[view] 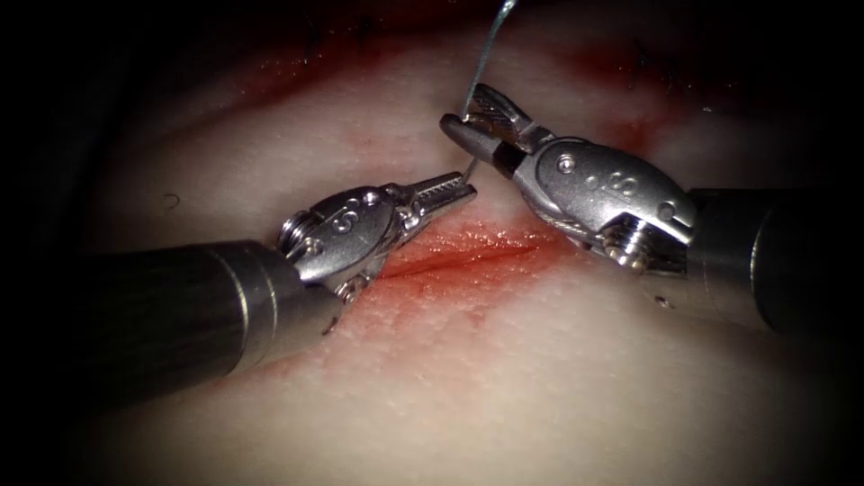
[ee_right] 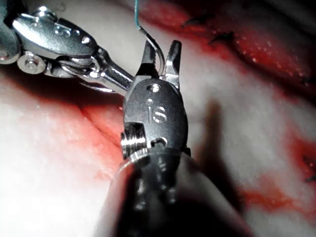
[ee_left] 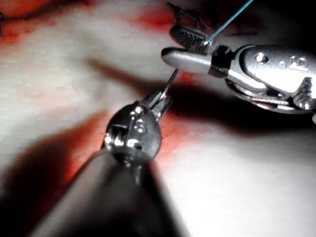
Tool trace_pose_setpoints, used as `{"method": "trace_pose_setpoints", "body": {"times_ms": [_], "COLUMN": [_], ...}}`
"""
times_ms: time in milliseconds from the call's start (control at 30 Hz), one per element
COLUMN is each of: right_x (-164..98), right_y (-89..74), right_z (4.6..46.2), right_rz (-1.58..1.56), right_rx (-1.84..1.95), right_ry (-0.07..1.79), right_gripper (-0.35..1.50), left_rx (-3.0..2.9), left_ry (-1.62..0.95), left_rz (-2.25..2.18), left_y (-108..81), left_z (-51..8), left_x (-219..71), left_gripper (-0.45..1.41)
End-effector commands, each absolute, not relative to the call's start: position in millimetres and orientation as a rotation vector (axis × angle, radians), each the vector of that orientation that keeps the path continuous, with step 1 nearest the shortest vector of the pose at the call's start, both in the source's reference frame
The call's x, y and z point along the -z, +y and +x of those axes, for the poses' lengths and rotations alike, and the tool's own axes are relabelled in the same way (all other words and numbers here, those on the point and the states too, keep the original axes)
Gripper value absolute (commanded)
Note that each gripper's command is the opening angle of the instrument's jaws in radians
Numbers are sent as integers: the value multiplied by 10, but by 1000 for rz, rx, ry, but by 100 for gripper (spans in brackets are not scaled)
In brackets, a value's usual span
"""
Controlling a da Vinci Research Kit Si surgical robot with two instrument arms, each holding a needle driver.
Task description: Wound Closure
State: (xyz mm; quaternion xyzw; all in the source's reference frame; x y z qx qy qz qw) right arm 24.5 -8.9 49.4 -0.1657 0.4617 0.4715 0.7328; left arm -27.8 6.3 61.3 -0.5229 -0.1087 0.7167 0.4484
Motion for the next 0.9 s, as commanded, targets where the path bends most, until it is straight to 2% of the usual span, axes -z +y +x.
{"method": "trace_pose_setpoints", "body": {"times_ms": [33,467,533,567,600,633,700,900], "right_x": [-501,-506,-506,-506,-506,-506,-507,-512], "right_y": [-89,-91,-92,-92,-92,-92,-92,-88], "right_z": [253,251,251,250,249,249,246,240], "right_rz": [-364,-423,-437,-454,-451,-453,-446,-360], "right_rx": [-1037,-928,-901,-874,-864,-850,-811,-711], "right_ry": [1017,975,966,962,967,969,986,1099], "right_gripper": [-35,-35,-35,-35,-35,-35,-35,-35], "left_rx": [-1774,-1770,-1769,-1767,-1766,-1770,-1786,-1873], "left_ry": [-273,-293,-294,-290,-291,-288,-316,-299], "left_rz": [-1297,-1310,-1311,-1309,-1310,-1312,-1355,-1416], "left_y": [62,60,60,60,61,60,59,58], "left_z": [-283,-289,-291,-295,-298,-299,-301,-290], "left_x": [-618,-605,-604,-604,-604,-603,-601,-585], "left_gripper": [-45,-45,12,96,120,121,138,140]}}
